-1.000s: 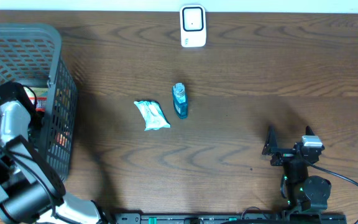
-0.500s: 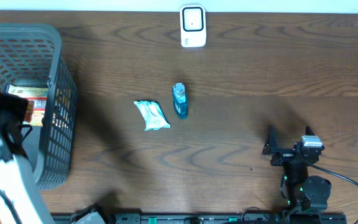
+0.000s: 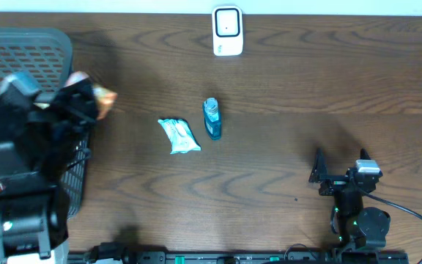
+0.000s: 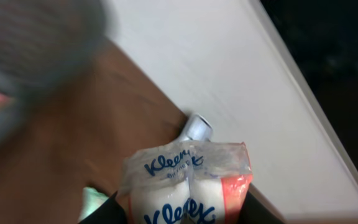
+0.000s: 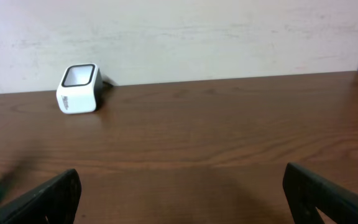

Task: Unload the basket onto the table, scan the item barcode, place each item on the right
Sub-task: 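Lift the Kleenex pack and carry it toward the scanner, then drop the Kleenex pack beside the teal bottle with the left gripper, then return the left gripper to the basket toward the yellow snack bag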

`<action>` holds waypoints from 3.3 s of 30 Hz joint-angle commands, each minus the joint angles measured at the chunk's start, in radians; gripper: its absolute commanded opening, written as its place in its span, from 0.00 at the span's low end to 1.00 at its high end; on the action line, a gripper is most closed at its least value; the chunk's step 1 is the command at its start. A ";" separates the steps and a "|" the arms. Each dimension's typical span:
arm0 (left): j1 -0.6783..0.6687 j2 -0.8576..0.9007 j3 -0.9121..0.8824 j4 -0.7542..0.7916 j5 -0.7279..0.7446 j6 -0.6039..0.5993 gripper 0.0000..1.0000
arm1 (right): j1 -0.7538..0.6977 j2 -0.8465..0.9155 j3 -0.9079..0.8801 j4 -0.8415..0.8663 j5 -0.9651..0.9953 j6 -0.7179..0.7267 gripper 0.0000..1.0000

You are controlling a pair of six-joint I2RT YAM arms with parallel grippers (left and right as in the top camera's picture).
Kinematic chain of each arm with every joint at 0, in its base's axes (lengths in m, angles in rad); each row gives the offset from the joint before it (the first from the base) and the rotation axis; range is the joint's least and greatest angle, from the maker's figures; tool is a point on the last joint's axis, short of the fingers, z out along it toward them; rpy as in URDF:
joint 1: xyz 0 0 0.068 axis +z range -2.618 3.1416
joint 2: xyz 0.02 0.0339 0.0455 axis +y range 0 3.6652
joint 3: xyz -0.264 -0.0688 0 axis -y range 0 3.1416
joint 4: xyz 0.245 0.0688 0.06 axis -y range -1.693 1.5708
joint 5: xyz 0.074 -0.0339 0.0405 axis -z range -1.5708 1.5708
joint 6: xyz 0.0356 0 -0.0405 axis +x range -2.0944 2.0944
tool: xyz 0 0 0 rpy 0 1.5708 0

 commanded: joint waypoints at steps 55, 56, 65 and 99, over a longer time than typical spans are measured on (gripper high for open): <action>-1.042 0.673 0.014 0.257 -0.449 0.362 0.72 | 0.011 -0.005 -0.002 -0.005 0.005 -0.012 0.99; -1.042 0.642 0.014 0.253 -0.457 0.364 0.72 | 0.011 -0.005 -0.002 -0.005 0.005 -0.012 0.99; -1.041 0.426 0.014 0.217 -0.612 0.399 0.73 | 0.011 -0.005 -0.002 -0.005 0.005 -0.012 0.99; -0.432 -0.044 0.178 -0.136 -1.110 0.318 0.98 | 0.011 -0.005 -0.002 -0.005 0.005 -0.012 0.99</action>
